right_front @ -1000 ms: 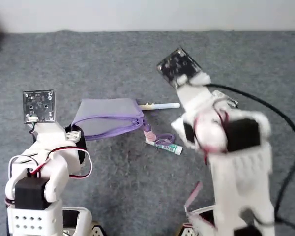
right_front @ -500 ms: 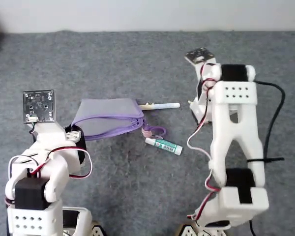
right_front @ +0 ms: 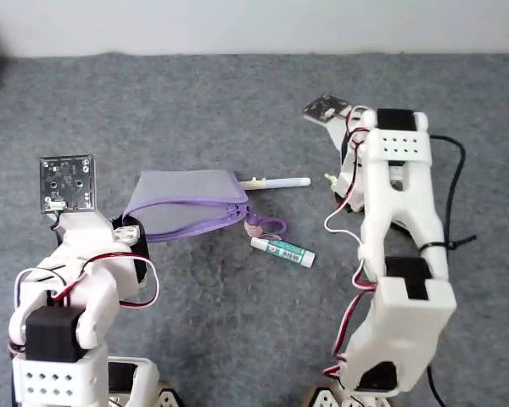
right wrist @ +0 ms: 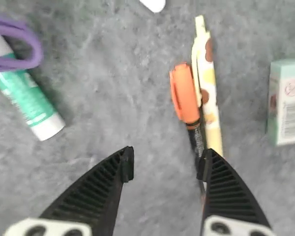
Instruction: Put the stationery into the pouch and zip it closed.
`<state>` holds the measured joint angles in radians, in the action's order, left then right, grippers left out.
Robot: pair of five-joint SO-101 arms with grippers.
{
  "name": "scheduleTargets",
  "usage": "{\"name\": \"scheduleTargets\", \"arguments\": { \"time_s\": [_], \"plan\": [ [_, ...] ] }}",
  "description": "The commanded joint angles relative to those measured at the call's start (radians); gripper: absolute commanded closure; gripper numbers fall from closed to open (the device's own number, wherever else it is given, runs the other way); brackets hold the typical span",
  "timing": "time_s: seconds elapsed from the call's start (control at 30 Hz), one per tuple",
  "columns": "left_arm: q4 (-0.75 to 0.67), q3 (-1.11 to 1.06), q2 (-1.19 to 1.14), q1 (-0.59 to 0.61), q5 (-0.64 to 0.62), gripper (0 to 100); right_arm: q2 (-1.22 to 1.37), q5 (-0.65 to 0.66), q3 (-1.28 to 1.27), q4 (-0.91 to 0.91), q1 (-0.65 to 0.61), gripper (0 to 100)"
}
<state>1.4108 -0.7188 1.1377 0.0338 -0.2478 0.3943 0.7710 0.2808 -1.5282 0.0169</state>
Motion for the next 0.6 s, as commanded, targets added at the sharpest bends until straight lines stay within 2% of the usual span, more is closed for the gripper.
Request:
{"name": "scheduleTargets", "arguments": {
  "time_s": [0.0, 0.4, 0.57],
  "plan": [
    [0.002, 0.041, 0.003, 0.005, 0.003, 99, 0.030, 0.046, 0.048, 0.065, 0.039, 77.2],
    [0.002, 0.041, 0.003, 0.005, 0.003, 99, 0.193, 0.074, 0.048, 0.194, 0.053, 77.4],
    [0.002, 0.041, 0.003, 0.006, 0.003, 99, 0.246, 0.074, 0.048, 0.189, 0.048, 79.2]
  ]
}}
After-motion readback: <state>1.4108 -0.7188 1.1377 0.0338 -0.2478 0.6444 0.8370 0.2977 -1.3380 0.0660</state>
